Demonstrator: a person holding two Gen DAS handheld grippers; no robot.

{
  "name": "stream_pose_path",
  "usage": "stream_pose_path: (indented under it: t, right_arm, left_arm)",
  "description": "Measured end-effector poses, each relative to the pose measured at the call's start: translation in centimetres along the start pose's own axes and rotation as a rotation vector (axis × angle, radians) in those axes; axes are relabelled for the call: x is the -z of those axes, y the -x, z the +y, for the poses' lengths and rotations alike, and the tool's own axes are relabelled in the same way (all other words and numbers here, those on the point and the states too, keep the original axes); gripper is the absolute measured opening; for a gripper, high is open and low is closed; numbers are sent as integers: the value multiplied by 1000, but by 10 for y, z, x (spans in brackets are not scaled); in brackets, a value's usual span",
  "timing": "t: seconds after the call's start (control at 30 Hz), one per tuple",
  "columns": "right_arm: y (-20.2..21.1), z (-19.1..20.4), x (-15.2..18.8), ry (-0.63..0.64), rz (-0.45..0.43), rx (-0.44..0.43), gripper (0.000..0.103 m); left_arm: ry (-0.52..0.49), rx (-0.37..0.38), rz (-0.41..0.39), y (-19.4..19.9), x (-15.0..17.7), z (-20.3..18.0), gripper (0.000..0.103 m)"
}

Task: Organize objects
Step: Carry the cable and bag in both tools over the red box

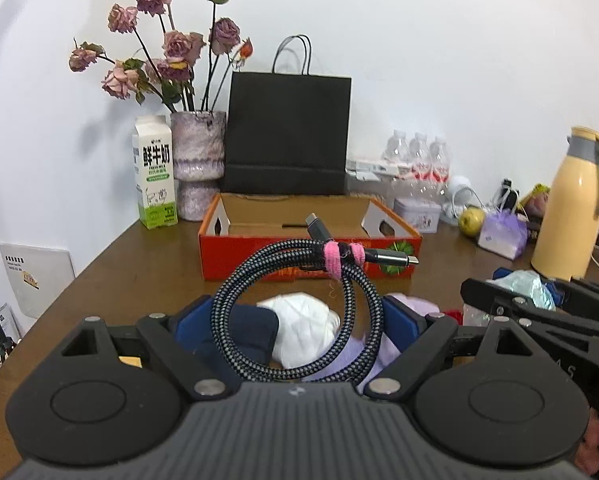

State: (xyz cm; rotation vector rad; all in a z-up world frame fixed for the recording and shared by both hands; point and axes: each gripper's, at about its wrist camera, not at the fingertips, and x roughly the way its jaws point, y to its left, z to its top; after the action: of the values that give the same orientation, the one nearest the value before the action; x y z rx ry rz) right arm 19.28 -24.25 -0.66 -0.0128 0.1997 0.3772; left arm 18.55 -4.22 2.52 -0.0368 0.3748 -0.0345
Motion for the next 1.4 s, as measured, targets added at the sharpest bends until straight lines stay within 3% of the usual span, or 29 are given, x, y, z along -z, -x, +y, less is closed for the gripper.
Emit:
stream_pose_path:
  t: [0.87,1.4]
  right_arm:
    - [-101,-32,-43,-38,59,-35,34]
    - [-160,-53,-65,-46,27,-48,33]
  left_arm:
    - [76,-65,-27,-88,-63,-12,89]
    - [158,-102,-44,-147,-97,-14,89]
